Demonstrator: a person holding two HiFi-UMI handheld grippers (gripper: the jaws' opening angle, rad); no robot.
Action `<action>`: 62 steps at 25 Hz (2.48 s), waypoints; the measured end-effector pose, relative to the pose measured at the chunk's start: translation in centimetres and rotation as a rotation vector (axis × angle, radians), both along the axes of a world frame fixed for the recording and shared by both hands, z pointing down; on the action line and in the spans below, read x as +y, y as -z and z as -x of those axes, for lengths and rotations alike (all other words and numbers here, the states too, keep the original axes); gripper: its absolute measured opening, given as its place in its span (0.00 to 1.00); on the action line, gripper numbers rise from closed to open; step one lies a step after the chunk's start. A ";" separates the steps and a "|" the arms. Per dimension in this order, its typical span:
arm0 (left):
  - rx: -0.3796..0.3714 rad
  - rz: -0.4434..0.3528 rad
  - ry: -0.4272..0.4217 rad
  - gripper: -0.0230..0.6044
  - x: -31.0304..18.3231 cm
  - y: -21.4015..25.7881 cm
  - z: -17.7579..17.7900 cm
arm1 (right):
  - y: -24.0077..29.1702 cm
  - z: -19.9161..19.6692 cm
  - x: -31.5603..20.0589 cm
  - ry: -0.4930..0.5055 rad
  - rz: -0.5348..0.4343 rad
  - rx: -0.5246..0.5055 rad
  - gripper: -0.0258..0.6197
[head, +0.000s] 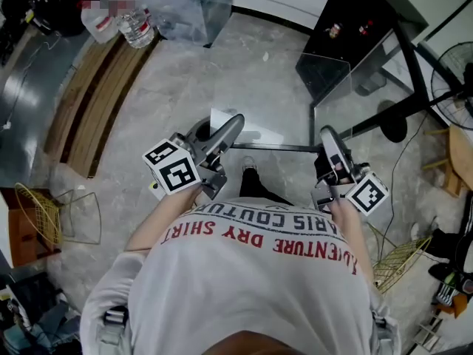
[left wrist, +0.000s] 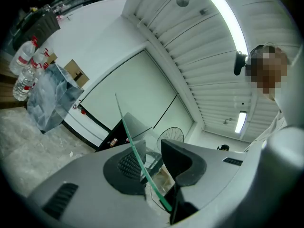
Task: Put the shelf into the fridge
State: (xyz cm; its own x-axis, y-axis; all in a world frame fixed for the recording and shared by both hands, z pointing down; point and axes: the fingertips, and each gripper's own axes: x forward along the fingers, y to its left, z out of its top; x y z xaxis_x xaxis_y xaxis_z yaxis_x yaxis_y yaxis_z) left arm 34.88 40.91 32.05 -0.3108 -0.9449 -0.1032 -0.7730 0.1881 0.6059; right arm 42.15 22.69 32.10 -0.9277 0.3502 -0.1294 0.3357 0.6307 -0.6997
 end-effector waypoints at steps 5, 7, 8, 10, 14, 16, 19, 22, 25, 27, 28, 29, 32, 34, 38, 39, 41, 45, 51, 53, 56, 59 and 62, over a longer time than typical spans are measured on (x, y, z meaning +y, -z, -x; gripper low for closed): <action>0.037 0.011 0.012 0.22 -1.7 -1.3 5.6 | -1.1 5.8 -1.7 0.012 0.005 0.027 0.16; 0.049 0.017 0.012 0.22 -2.9 -1.4 8.2 | -1.1 8.4 -2.9 0.012 0.009 0.038 0.16; 0.054 0.021 0.011 0.22 -3.7 -1.3 9.5 | -1.1 9.7 -3.6 0.011 0.011 0.044 0.16; 0.062 0.027 0.007 0.22 -5.3 -1.0 12.0 | -0.9 12.1 -5.2 0.005 0.012 0.053 0.16; 0.064 0.036 0.005 0.22 -8.2 -0.8 17.1 | -0.7 17.2 -8.1 0.005 0.016 0.052 0.16; 0.063 0.038 0.005 0.22 -9.4 -1.0 19.3 | -0.8 19.4 -9.3 0.003 0.016 0.049 0.16; 0.059 0.042 -0.001 0.22 -11.1 -1.2 21.8 | -1.0 21.8 -10.8 -0.002 0.015 0.042 0.16; 0.054 0.049 -0.019 0.22 -12.5 -1.4 23.5 | -1.3 23.1 -12.2 -0.020 0.022 0.046 0.16; 0.058 0.051 -0.043 0.23 -13.8 -1.5 24.5 | -1.3 23.7 -13.1 -0.040 0.021 0.044 0.16; 0.056 0.052 -0.063 0.23 -14.7 -1.5 25.2 | -1.3 24.1 -13.9 -0.059 0.018 0.041 0.16; 0.054 0.053 -0.074 0.23 -15.2 -1.5 25.6 | -1.3 24.2 -14.3 -0.069 0.019 0.042 0.16; 0.053 0.055 -0.085 0.23 -15.8 -1.5 26.0 | -1.5 24.4 -14.8 -0.080 0.020 0.044 0.16; 0.052 0.064 -0.120 0.23 -17.1 -1.7 27.1 | -1.7 25.0 -15.8 -0.111 0.023 0.047 0.16; 0.053 0.068 -0.145 0.23 -18.0 -1.8 28.0 | -1.8 25.4 -16.4 -0.136 0.024 0.049 0.16; 0.057 0.075 -0.207 0.23 -20.0 -1.9 30.1 | -1.9 26.5 -17.8 -0.199 0.029 0.054 0.17; 0.057 0.077 -0.223 0.23 -20.6 -1.9 30.7 | -1.9 26.8 -18.2 -0.216 0.031 0.055 0.17; 0.058 0.084 -0.252 0.23 -21.8 -1.8 32.2 | -1.9 27.8 -19.1 -0.249 0.036 0.056 0.17; 0.065 0.091 -0.320 0.23 -25.1 -1.0 36.1 | -1.0 30.8 -21.5 -0.306 0.034 0.058 0.17; 0.086 0.105 -0.430 0.23 -29.4 0.3 42.6 | 0.4 35.7 -24.3 -0.417 0.050 0.087 0.17; 0.085 0.114 -0.462 0.23 -30.8 0.6 44.7 | 0.7 37.4 -25.3 -0.450 0.050 0.091 0.17; 0.095 0.127 -0.516 0.23 -32.8 0.4 47.0 | 0.7 39.1 -26.5 -0.504 0.056 0.096 0.17; 0.094 0.133 -0.571 0.23 -34.6 0.3 49.0 | 0.5 40.5 -27.4 -0.554 0.063 0.097 0.17; 0.085 0.143 -0.620 0.23 -36.1 -0.1 50.7 | 0.1 41.7 -28.2 -0.607 0.070 0.096 0.17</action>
